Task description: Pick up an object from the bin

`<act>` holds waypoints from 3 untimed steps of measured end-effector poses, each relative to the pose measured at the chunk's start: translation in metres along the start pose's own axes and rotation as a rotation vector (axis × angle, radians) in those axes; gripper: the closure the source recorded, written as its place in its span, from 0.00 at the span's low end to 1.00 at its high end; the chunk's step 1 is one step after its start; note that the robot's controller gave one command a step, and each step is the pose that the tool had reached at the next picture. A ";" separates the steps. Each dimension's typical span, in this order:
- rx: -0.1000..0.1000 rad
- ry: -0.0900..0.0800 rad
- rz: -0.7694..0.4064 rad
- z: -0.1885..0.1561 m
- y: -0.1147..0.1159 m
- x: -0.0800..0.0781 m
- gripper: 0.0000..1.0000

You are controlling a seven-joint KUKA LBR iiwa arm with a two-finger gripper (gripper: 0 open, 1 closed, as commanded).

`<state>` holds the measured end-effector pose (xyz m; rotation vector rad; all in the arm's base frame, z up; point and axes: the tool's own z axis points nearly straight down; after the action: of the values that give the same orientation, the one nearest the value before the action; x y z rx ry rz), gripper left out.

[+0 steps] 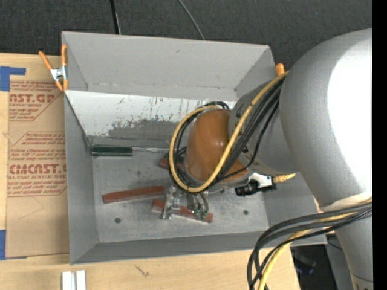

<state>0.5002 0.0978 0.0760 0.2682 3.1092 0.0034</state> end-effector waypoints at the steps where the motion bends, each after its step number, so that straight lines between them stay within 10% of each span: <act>1: 0.000 0.000 0.000 0.000 0.000 0.000 1.00; 3: 0.005 0.023 -0.001 -0.022 0.000 0.005 1.00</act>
Offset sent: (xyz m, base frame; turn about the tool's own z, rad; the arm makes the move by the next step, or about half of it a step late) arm 0.0001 0.0002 0.0651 -0.0001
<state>0.4952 0.0982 0.0981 0.2689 3.1324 -0.0008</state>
